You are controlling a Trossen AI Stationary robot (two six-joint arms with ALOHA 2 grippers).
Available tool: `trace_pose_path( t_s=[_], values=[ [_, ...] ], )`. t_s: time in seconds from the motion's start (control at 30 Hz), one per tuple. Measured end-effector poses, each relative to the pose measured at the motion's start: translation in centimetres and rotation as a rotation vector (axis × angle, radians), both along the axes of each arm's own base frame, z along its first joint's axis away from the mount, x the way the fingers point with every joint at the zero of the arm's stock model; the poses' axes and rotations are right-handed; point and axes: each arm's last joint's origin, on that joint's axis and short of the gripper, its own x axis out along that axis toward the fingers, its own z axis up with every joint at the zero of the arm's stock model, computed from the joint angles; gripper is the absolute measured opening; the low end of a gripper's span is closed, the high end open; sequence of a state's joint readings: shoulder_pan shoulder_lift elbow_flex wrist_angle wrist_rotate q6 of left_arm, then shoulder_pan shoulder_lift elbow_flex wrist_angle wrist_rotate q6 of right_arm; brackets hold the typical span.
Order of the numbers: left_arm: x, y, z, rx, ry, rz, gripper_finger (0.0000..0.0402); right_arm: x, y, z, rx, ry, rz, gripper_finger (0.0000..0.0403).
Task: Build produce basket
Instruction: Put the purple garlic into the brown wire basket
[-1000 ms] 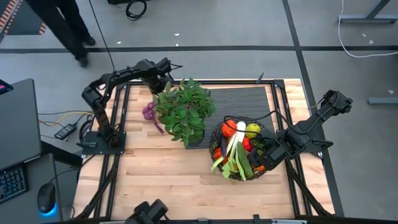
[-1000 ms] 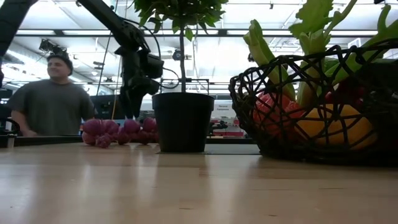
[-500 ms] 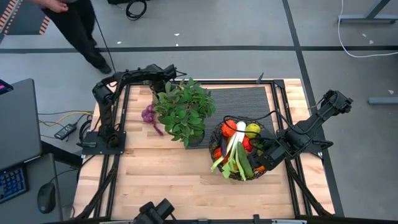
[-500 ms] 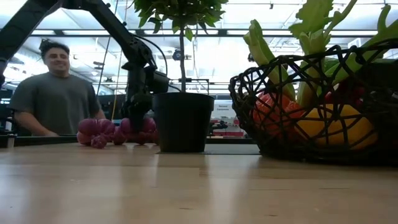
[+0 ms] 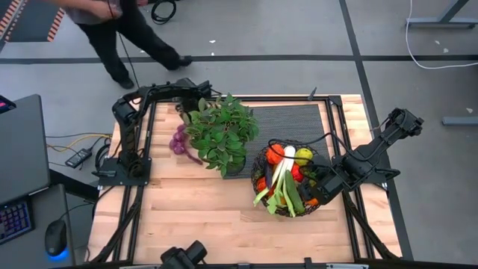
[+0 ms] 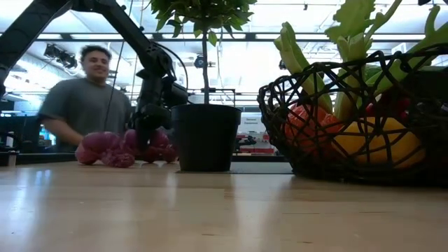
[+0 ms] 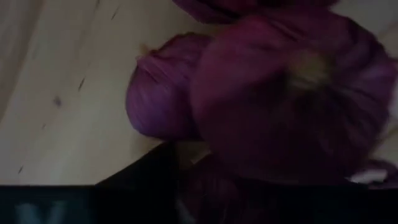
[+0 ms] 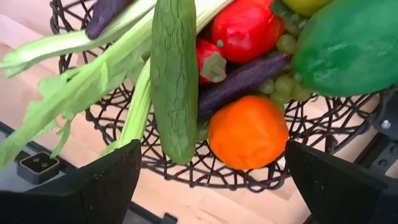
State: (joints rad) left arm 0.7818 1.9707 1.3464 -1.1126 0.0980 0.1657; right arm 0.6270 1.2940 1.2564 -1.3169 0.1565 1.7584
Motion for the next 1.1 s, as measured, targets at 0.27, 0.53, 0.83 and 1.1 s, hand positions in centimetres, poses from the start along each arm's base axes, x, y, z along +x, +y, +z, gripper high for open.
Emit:
trace_pose_path(
  t_s=[0.27, 0.53, 0.83, 1.1],
  values=[
    [-1.2, 0.0, 3.0, 0.085, -0.012, 0.052, 0.0137, 0.0, -0.1, 0.0, -0.026, -0.002, 0.02, 0.0398],
    [-4.0, -0.1, 8.6, 0.236, -0.071, 0.19, 0.0183, 0.1, -0.2, 0.1, -0.055, -0.041, 0.009, 0.0398],
    [-6.3, -1.5, 16.5, 0.412, -0.262, 0.384, 0.016, 1.5, -1.3, 0.9, -0.112, -0.218, -0.049, 0.0398],
    [-7.2, -4.2, 24.1, 0.548, -0.474, 0.425, 0.0156, 2.0, -3.6, 1.7, -0.167, -0.275, -0.06, 0.0398]
  ],
)
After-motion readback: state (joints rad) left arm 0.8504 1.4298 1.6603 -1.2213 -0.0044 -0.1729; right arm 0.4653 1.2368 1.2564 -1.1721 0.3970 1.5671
